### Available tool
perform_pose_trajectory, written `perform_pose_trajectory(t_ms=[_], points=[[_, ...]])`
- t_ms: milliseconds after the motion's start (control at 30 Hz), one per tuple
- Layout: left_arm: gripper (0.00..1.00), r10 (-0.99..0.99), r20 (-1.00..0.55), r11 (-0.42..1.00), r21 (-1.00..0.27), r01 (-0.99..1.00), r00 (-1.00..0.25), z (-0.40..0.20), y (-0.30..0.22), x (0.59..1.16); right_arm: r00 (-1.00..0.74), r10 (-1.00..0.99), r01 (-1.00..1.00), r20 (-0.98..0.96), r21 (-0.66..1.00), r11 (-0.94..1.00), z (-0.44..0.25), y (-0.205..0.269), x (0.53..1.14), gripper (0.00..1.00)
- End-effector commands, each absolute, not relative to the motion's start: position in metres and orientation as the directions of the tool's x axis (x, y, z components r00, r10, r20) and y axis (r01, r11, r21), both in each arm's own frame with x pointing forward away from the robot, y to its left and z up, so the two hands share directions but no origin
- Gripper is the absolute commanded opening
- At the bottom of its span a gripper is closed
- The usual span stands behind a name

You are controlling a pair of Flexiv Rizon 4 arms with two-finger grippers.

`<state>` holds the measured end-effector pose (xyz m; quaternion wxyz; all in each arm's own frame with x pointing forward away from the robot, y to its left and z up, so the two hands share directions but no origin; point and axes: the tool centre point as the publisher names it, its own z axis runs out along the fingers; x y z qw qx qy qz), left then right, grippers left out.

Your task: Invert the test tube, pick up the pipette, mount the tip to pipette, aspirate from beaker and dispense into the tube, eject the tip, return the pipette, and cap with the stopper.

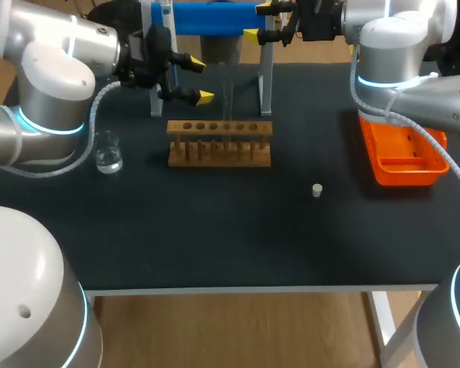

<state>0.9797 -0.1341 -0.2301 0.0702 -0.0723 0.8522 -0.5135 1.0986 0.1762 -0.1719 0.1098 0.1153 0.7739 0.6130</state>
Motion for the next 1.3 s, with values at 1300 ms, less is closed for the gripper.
perform_pose_trajectory(t_ms=[1300], points=[[1.00,-0.183,-0.020,0.572,-0.815,-0.090,-0.983,-0.304,-0.191,0.998,-0.950,0.312,0.044,-0.028,0.974,0.223,-0.172,0.176,1.099,1.00]])
